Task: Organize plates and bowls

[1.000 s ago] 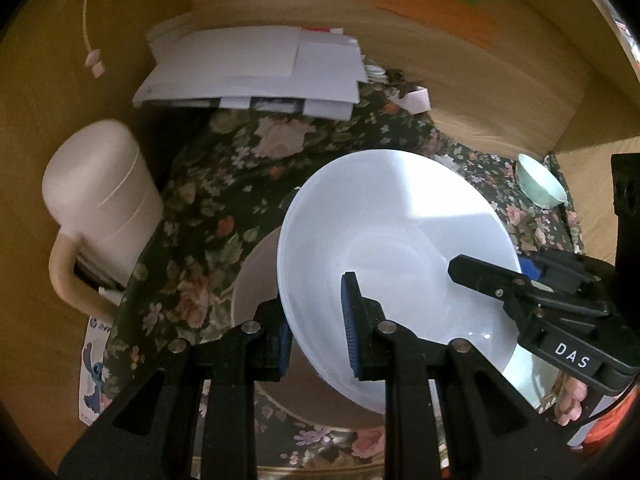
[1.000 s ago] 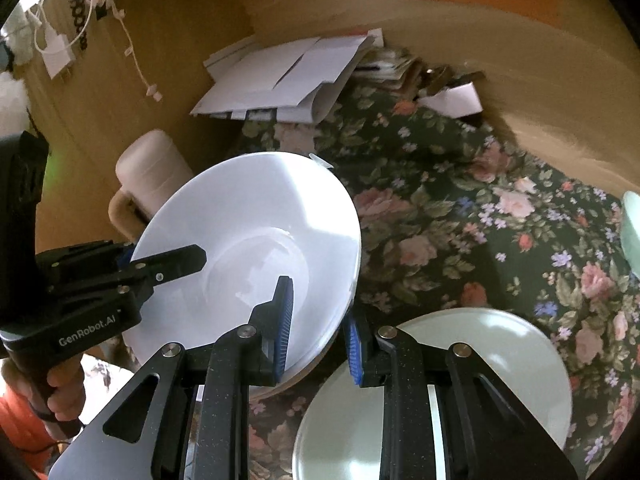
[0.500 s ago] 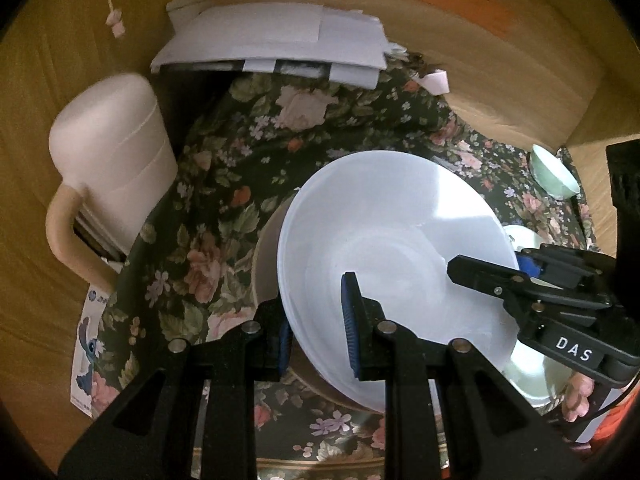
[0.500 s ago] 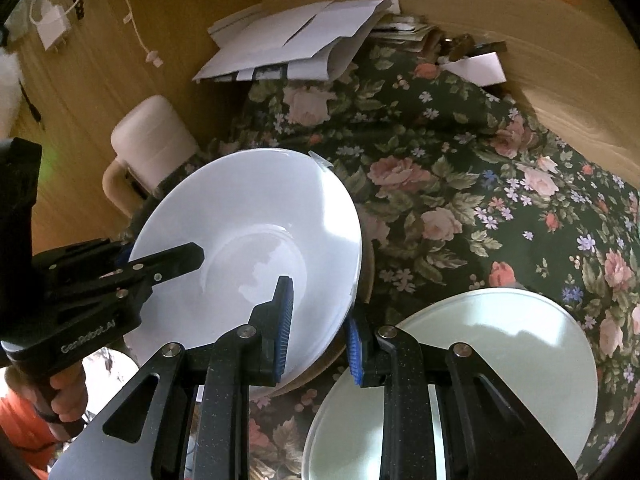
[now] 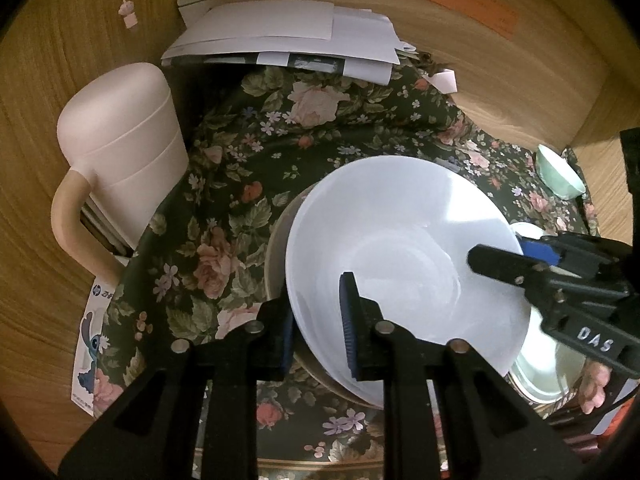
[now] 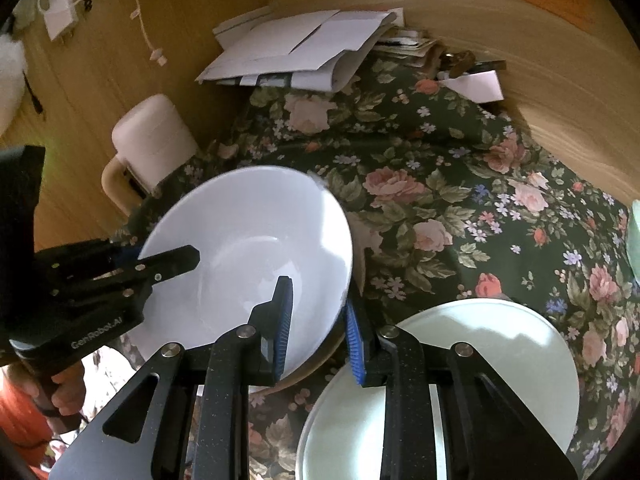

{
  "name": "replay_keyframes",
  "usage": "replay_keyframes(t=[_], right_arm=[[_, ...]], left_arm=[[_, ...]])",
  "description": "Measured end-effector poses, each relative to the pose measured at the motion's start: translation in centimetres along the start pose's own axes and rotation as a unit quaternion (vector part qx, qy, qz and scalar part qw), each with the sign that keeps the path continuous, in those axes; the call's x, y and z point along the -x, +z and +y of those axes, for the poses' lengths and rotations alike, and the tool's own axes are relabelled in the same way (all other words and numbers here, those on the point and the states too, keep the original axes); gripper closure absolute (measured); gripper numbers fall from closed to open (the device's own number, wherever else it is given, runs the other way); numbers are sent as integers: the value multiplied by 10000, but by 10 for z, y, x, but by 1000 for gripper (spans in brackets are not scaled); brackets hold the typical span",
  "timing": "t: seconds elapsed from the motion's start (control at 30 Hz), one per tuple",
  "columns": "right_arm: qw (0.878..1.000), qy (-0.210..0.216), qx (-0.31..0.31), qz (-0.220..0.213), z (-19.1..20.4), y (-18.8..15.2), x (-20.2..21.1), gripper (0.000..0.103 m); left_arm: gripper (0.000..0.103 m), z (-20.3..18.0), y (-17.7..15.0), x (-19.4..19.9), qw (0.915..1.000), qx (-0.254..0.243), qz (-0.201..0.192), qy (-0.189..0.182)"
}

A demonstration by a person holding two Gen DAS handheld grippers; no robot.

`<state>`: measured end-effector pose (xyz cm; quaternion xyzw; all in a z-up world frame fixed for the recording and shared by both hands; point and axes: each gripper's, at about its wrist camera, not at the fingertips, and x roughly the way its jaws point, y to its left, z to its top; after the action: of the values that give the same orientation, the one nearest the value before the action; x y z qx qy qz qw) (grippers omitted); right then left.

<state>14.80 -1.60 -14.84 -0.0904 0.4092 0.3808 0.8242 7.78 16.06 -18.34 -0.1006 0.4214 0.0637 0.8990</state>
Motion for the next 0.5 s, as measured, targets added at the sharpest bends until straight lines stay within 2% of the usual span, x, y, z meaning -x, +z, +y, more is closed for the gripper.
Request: replay_keyframes(t=[0.13, 0.2, 0.3, 0.43, 0.5], right_arm=[[9996, -66, 60, -267, -3, 3, 14, 59], [9993, -142, 121, -330, -4, 5, 19, 55], [9993, -161, 81, -334, -9, 5, 22, 55], [9991, -168, -65, -383, -19, 5, 28, 55], [9987, -192, -136, -459, -25, 5, 34, 55]], left_arm=[[83, -2, 5, 0, 10000, -60, -58, 48], [82, -6, 8, 0, 9998, -155, -33, 124], [81, -7, 14, -2, 9996, -215, -13, 195], [64, -4, 23, 4, 9998, -99, -89, 141], [60, -8, 29, 12, 9996, -134, -198, 129]])
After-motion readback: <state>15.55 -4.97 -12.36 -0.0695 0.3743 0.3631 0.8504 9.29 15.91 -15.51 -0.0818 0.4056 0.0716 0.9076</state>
